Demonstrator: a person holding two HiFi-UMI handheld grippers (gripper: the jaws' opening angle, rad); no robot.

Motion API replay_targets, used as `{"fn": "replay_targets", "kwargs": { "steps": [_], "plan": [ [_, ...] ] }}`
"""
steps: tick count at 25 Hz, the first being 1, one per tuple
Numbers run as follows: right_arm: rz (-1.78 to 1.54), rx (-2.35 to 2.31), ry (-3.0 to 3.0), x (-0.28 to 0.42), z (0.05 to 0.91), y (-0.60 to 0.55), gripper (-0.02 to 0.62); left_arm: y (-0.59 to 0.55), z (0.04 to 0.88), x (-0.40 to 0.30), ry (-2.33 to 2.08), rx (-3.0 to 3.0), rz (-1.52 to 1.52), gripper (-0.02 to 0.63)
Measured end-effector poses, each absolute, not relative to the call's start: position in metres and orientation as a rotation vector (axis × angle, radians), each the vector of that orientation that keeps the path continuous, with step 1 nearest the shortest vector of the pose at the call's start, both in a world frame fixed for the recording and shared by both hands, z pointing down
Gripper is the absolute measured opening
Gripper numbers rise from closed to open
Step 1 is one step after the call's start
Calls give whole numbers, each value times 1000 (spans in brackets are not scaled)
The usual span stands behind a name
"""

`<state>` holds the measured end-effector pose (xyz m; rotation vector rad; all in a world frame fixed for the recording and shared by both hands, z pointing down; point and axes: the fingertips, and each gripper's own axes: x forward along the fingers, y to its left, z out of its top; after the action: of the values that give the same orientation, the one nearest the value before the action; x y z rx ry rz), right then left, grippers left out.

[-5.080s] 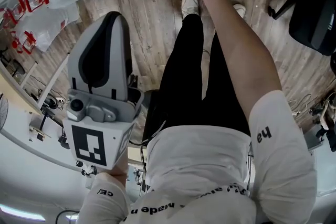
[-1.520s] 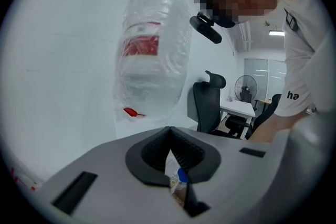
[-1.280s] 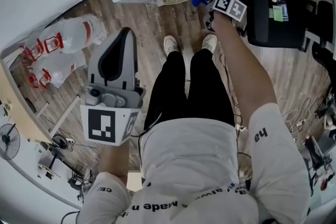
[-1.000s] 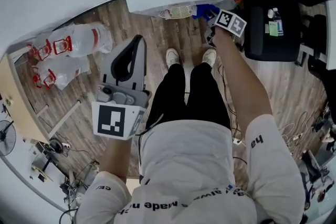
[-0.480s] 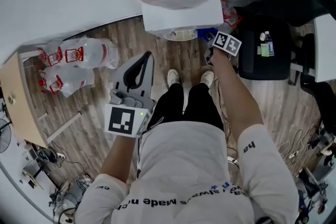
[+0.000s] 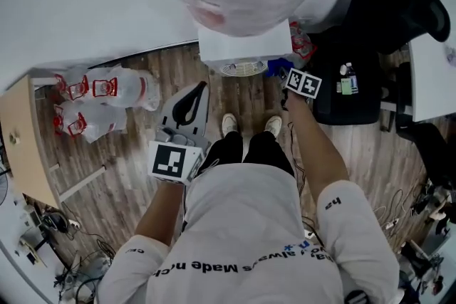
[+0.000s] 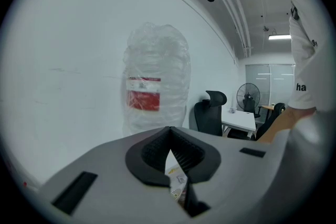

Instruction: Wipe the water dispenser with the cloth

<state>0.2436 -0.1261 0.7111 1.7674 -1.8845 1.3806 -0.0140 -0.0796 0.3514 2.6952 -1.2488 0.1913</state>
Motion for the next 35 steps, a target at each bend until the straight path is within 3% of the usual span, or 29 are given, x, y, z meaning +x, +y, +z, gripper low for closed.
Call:
{"fn": "replay_targets", "kwargs": {
  "steps": [16,26,35],
  "plan": [
    [725,1779,-2208,244,521,-109,71,-81,306,-10,-1252,2756,104,18],
    [344,1667,-2447,173,346,-59,74,-69,259,-13,-1246,2796,17,18],
    [166,1569,-2580,134,250,-19,75,-57,217,-30,-1285,2787,-84,18]
  ]
}}
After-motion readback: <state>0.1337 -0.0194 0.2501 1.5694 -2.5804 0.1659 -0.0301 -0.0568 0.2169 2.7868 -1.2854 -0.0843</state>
